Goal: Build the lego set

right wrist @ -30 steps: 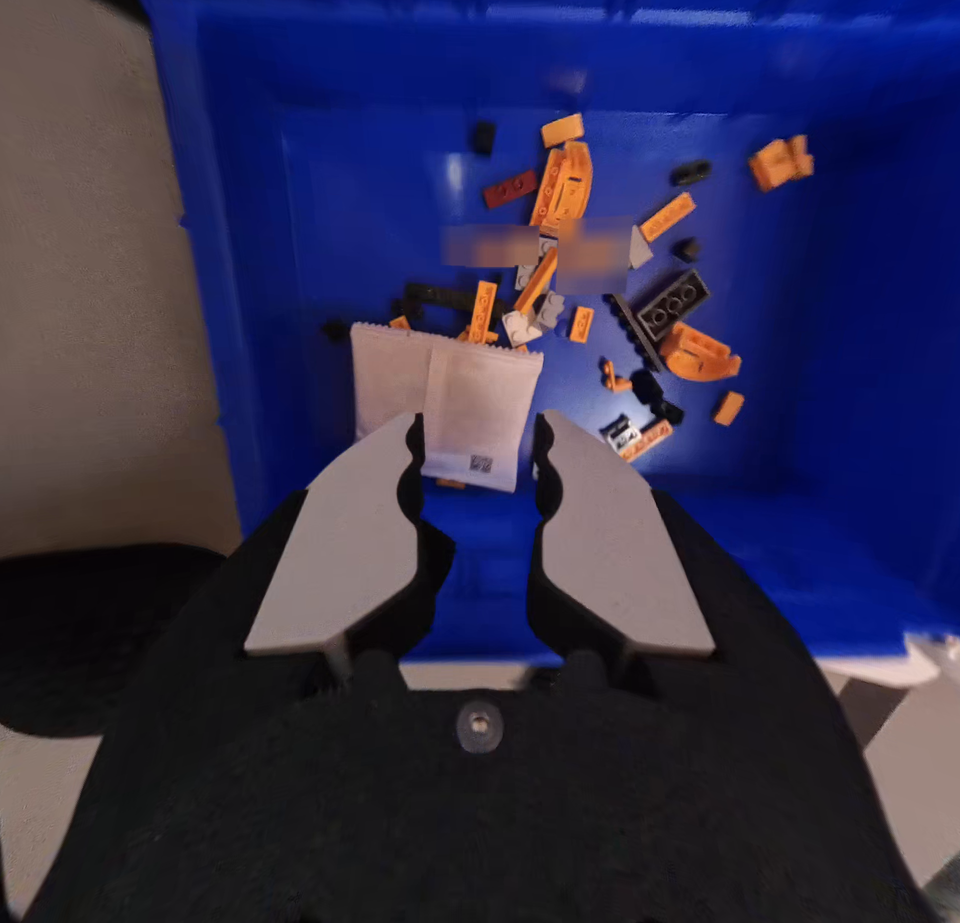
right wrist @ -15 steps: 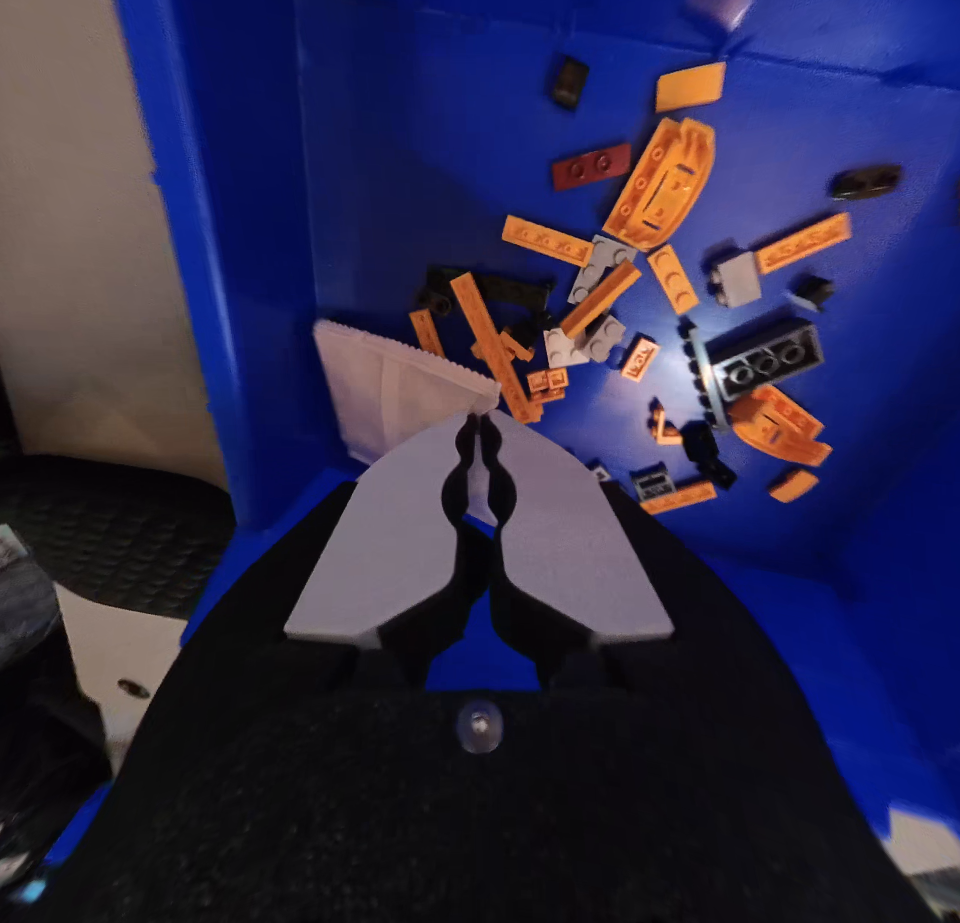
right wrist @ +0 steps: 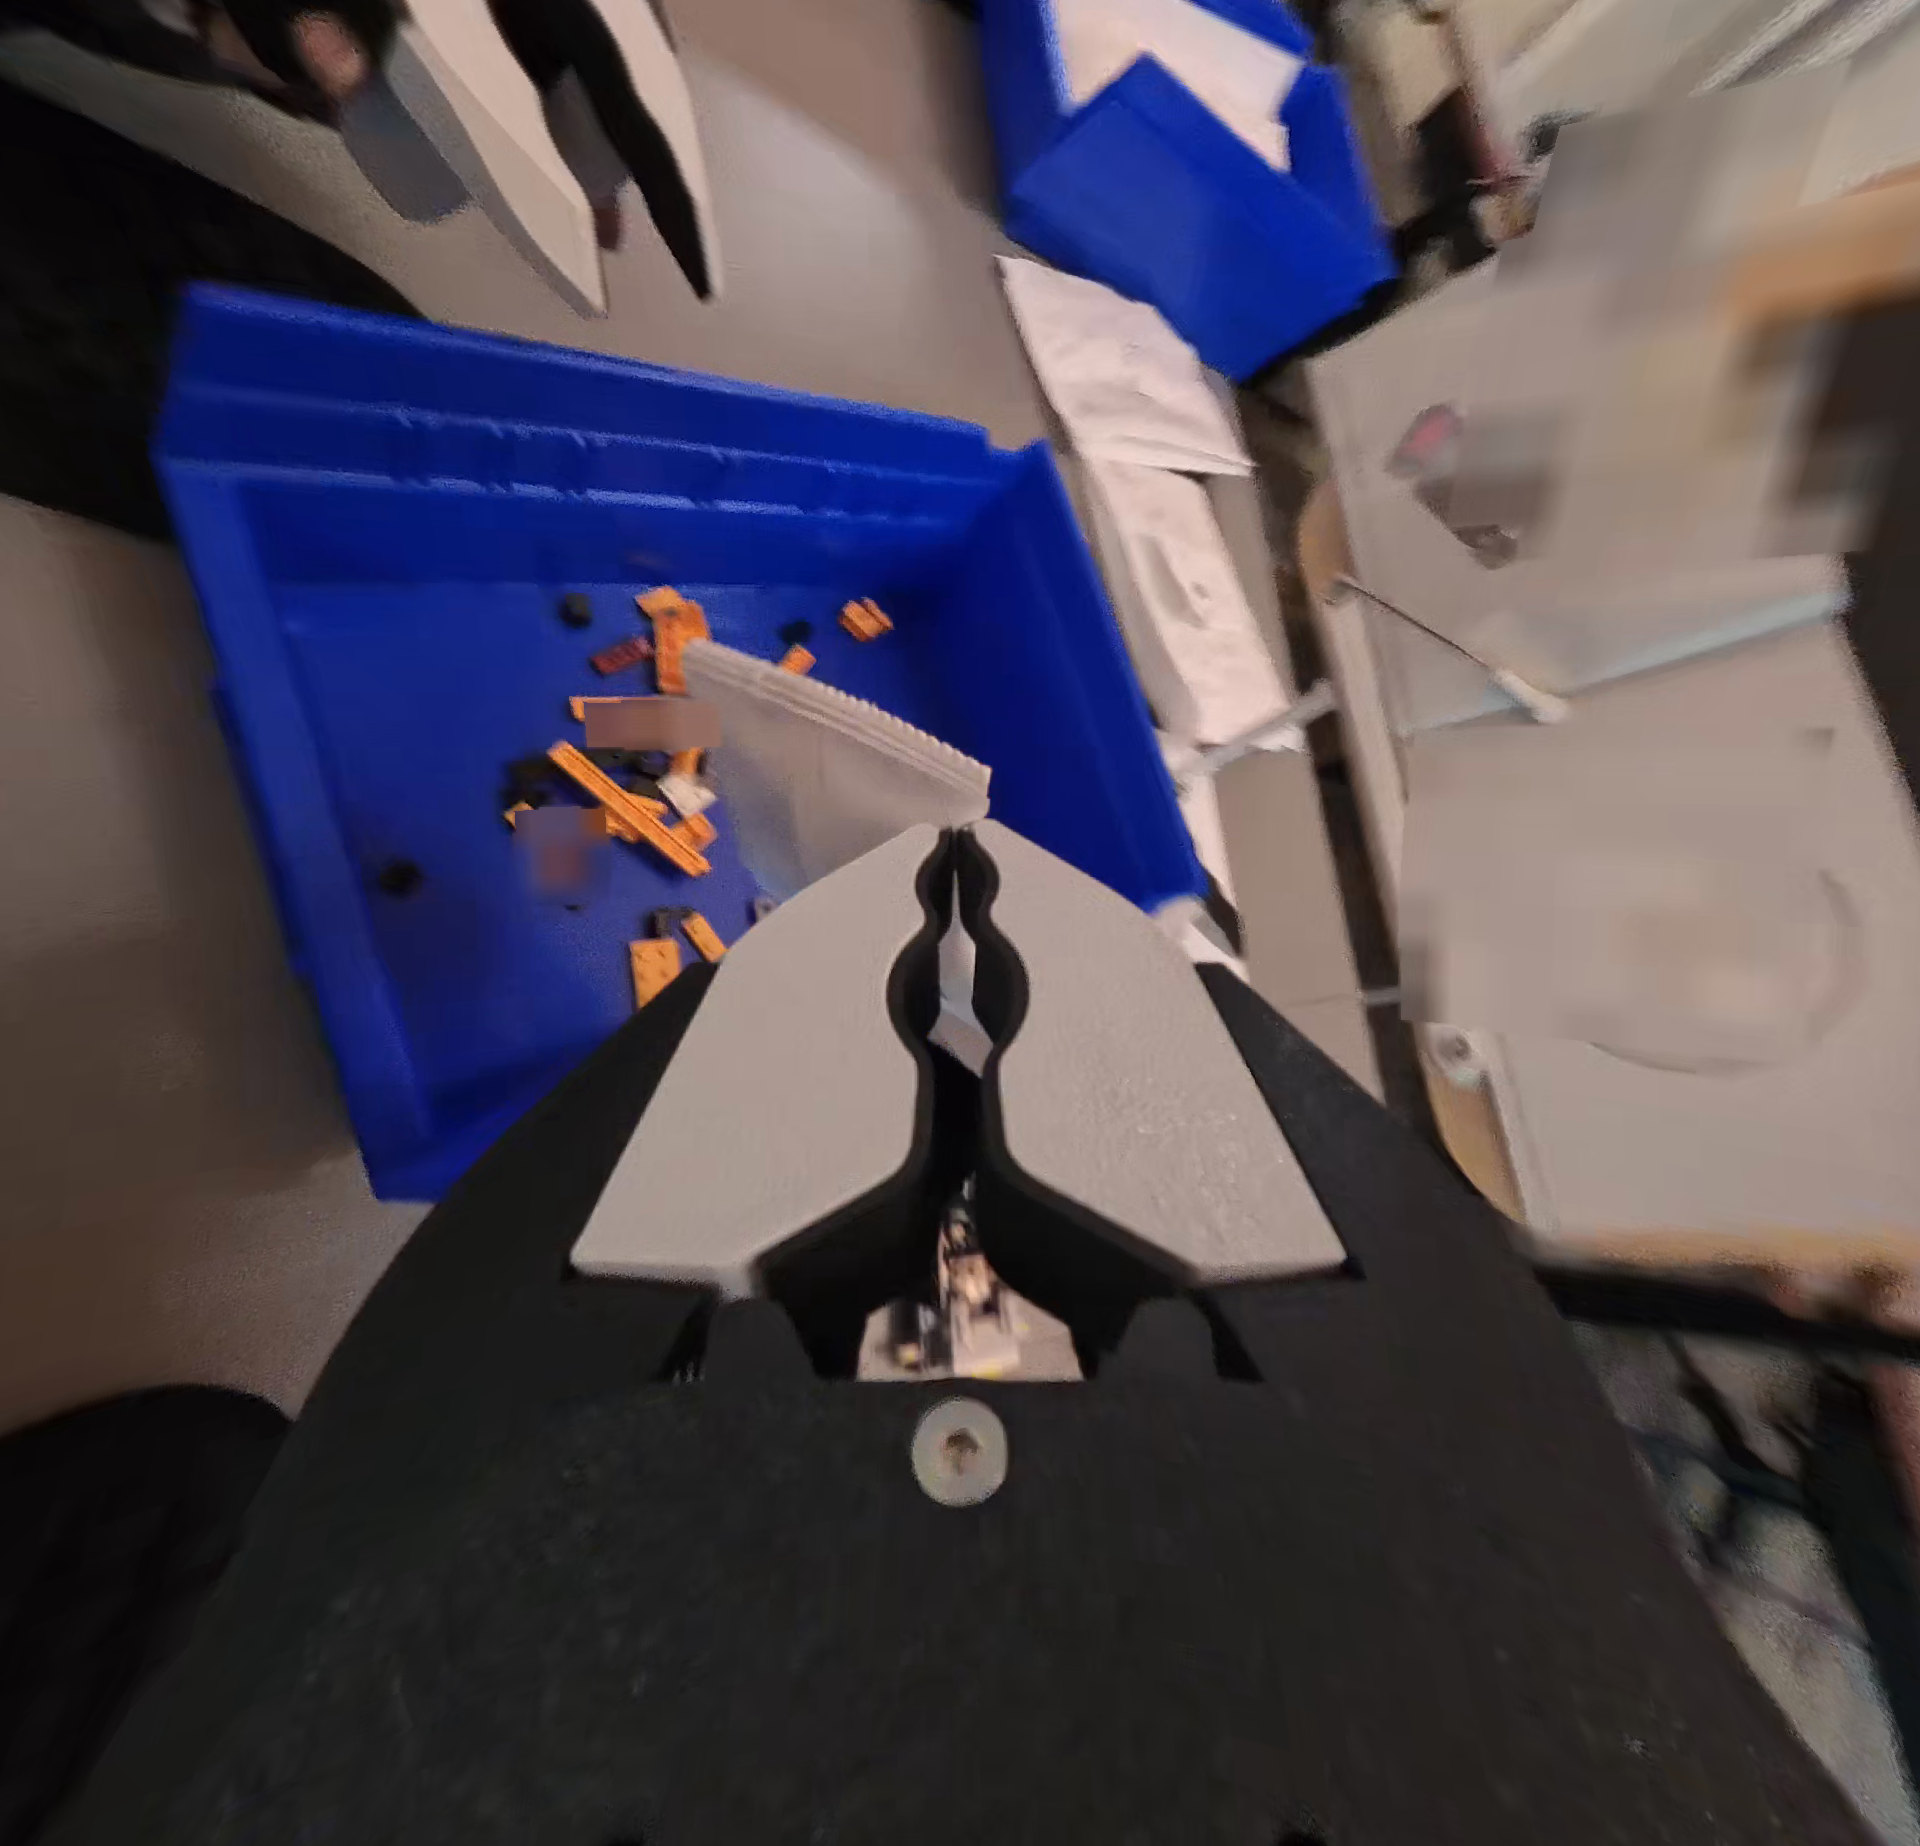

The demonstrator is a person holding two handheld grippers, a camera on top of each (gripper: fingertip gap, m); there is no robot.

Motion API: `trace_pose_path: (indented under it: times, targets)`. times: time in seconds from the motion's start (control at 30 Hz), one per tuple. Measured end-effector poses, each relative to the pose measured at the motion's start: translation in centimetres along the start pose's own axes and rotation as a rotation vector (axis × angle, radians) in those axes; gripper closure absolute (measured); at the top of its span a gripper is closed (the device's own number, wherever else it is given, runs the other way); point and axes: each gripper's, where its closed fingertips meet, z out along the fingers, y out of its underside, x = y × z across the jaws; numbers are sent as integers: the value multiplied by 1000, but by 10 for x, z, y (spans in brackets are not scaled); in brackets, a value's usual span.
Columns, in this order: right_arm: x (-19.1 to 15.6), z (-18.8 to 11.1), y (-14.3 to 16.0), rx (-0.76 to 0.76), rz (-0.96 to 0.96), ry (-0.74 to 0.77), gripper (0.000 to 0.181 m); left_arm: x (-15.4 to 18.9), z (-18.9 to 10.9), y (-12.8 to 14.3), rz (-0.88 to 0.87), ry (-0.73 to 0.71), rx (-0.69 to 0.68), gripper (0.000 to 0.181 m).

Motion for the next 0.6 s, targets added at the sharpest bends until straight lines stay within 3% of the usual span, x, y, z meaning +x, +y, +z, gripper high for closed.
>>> trace_pose_path:
  times: [0.03,0.17,0.27,0.43,0.6]
  targets:
    - [2,-9,8,-14,-17,93,181,1,1,1,2,0,-4,142]
    - [12,-58,37,36,-4,426,181,0,1,5,15,-19,-8,143]
    - [8,-76,94,-144,-48,585,181,-2,1,5,-4,-19,5,144]
    - [-59,-44,172,-396,-63,455,180,-3,3,4,-6,-27,15,145]
    - [-130,-28,168,-320,177,64,169,-4,4,7,-1,-35,-2,145]
